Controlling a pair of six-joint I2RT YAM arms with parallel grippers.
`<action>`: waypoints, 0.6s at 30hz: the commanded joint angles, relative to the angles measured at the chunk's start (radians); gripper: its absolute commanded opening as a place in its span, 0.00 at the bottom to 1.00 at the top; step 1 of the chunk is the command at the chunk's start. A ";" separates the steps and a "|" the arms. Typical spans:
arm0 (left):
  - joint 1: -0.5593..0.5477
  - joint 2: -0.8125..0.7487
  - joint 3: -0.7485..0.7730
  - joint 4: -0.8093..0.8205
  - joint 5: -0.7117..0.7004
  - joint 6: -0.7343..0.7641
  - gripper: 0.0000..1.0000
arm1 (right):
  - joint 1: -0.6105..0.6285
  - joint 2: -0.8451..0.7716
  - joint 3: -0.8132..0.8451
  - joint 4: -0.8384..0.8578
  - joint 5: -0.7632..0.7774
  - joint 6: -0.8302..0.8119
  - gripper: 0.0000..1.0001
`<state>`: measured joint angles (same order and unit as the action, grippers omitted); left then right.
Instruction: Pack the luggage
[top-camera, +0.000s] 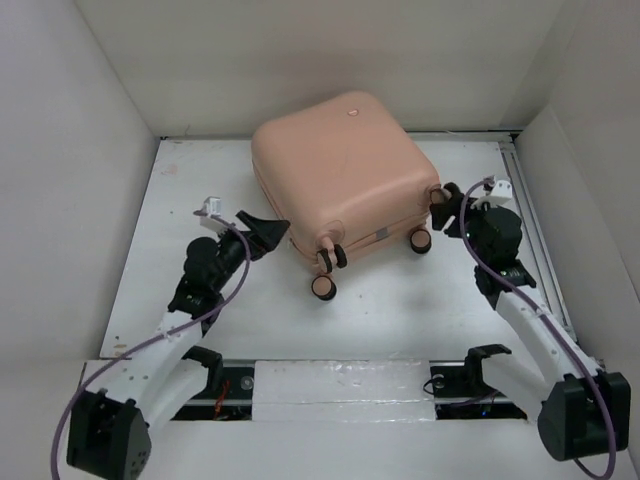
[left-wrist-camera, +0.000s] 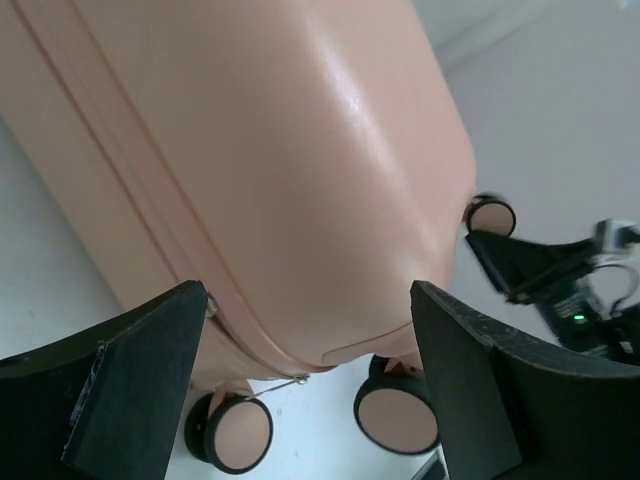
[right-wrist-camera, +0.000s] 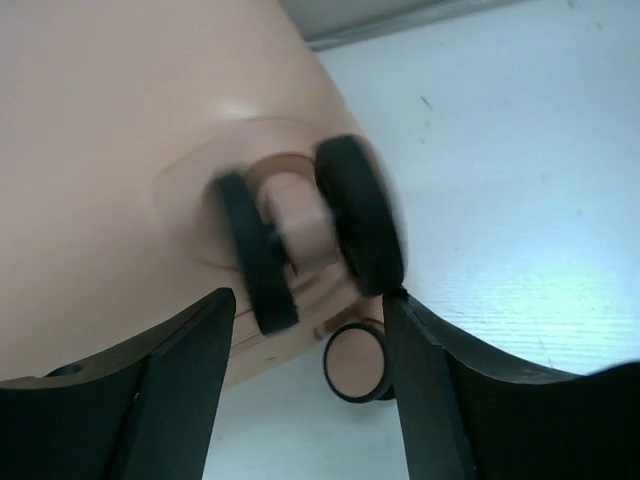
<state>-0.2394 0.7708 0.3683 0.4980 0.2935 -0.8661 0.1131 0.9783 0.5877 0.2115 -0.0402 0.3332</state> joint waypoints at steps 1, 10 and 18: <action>-0.168 0.053 0.138 0.056 -0.230 0.090 0.79 | 0.081 -0.110 0.034 -0.009 -0.101 -0.039 0.67; -0.492 -0.043 0.278 -0.059 -0.649 0.240 0.60 | 0.336 -0.302 -0.058 -0.142 -0.171 -0.048 0.68; -0.728 -0.160 -0.142 -0.081 -0.800 0.159 0.08 | 0.586 -0.221 -0.005 -0.142 -0.221 -0.079 0.73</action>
<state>-0.9161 0.6262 0.3237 0.4549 -0.4141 -0.6758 0.6376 0.7414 0.5320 0.0635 -0.2329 0.2783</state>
